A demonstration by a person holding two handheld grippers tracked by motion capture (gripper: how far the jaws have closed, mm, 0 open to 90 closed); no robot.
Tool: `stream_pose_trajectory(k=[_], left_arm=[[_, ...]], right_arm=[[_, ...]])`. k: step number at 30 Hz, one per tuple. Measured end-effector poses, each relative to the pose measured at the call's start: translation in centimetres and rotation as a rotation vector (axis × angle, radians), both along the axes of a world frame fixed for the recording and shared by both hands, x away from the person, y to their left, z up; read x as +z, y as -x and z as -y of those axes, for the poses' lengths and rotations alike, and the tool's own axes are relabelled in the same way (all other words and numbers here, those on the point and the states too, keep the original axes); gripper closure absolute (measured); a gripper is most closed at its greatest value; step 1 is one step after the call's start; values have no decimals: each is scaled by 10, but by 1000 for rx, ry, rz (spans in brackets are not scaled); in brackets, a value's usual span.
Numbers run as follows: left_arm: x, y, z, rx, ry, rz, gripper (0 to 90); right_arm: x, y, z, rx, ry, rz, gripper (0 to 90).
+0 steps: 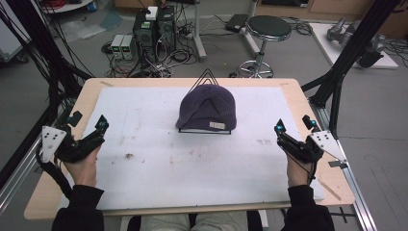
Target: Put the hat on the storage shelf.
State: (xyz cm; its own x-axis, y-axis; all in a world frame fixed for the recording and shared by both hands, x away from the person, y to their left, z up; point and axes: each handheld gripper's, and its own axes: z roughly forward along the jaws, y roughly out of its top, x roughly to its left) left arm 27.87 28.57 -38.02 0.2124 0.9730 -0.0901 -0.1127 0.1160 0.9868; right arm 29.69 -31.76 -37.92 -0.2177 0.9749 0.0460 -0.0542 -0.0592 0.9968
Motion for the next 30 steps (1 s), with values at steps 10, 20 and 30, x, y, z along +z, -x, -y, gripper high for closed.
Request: stream_pose_trajectory(k=[10,20,30], left_arm=[[-40,10,-5,29,13,-74,175],[-51,18,-9,64,2,-83,177],[-51,20,-12,90,-22,-69,195]], right_arm=[[-27,-1,-4,-13,23,-58,109],[-40,-1,-3,-38,24,-88,109],[-44,0,-2,-44,16,-93,109]])
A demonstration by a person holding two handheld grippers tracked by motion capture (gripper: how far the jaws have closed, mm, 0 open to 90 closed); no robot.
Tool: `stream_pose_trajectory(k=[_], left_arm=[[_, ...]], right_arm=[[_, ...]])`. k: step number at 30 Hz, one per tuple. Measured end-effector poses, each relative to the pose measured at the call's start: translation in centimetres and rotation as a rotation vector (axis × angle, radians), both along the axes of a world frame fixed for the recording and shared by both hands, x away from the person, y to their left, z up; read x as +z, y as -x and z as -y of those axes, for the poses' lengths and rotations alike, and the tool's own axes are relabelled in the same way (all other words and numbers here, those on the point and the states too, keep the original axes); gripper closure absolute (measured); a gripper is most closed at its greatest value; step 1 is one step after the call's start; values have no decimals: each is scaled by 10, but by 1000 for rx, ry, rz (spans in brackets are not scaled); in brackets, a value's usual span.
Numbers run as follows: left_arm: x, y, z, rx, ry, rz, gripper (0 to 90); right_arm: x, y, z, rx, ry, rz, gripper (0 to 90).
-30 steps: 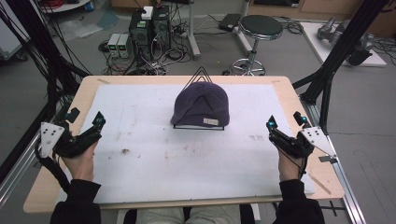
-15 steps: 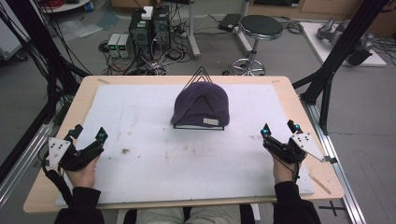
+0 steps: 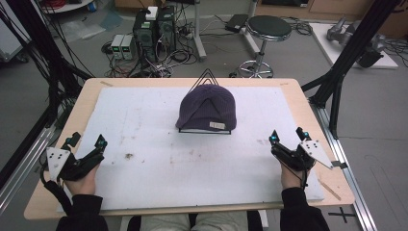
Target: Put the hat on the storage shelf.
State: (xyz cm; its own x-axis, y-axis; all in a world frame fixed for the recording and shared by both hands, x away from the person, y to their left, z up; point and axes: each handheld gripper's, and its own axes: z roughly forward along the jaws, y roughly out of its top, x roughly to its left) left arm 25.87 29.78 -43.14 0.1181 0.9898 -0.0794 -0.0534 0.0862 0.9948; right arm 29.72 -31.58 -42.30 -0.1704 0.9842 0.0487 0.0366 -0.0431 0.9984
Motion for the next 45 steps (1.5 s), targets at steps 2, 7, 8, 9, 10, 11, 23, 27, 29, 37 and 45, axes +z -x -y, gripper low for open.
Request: stream_pose_trajectory(k=[2,7,8,9,10,11,23,27,29,37,45], left_arm=[[0,-1,-1,4,1,2,198],[0,0,-1,-1,3,5,198],[0,0,-1,-2,1,6,199],[0,0,-1,-4,3,5,199],[0,0,-1,-5,3,2,199],[-1,0,-1,-6,0,-1,199],[-2,1,-1,-9,2,-4,204],[-2,1,-2,-9,6,-9,213],[-2,1,-2,-7,5,-9,213],[-4,2,-3,-8,16,-9,218],[-4,2,-2,-13,11,-15,224]], right_arm=[[-1,-1,0,-1,0,-4,109],[-1,-1,1,-5,1,-3,109],[-1,0,1,-3,-6,-7,109],[-1,0,1,-4,1,-5,109],[-1,0,1,-3,3,-5,109],[-1,0,1,-3,1,-7,109],[-1,-1,0,6,-1,-23,109],[-2,-1,0,6,0,-26,109],[-2,-2,1,8,1,-26,109],[-2,-1,0,8,-3,-29,109],[-2,-1,0,12,-7,-36,109]])
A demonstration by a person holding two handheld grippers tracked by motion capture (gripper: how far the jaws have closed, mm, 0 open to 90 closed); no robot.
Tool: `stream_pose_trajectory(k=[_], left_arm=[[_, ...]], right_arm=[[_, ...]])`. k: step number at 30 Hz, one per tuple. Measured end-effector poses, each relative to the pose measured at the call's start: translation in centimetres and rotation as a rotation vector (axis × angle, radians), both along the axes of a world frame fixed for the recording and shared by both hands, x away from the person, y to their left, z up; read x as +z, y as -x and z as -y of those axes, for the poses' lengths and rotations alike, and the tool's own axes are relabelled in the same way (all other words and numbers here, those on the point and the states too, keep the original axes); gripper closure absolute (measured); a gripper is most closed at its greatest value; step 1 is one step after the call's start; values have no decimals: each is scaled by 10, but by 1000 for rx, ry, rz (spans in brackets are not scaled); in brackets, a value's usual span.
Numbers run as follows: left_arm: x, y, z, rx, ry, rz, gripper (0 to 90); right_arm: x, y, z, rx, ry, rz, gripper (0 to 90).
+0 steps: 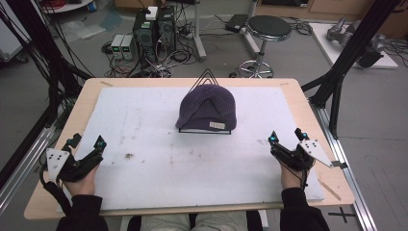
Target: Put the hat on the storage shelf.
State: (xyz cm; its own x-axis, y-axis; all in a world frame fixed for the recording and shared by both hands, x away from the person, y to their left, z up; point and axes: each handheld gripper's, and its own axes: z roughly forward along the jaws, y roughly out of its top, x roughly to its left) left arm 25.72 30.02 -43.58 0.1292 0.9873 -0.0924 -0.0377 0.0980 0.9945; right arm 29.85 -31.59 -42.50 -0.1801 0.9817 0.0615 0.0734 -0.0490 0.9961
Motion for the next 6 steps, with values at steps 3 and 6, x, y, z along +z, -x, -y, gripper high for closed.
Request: stream_pose_trajectory(k=[3,6], left_arm=[[0,0,0,-4,-3,-5,236],[0,0,0,-4,-7,-4,231]], right_arm=[[0,0,0,5,10,-1,109],[0,0,-1,9,9,-3,109]])
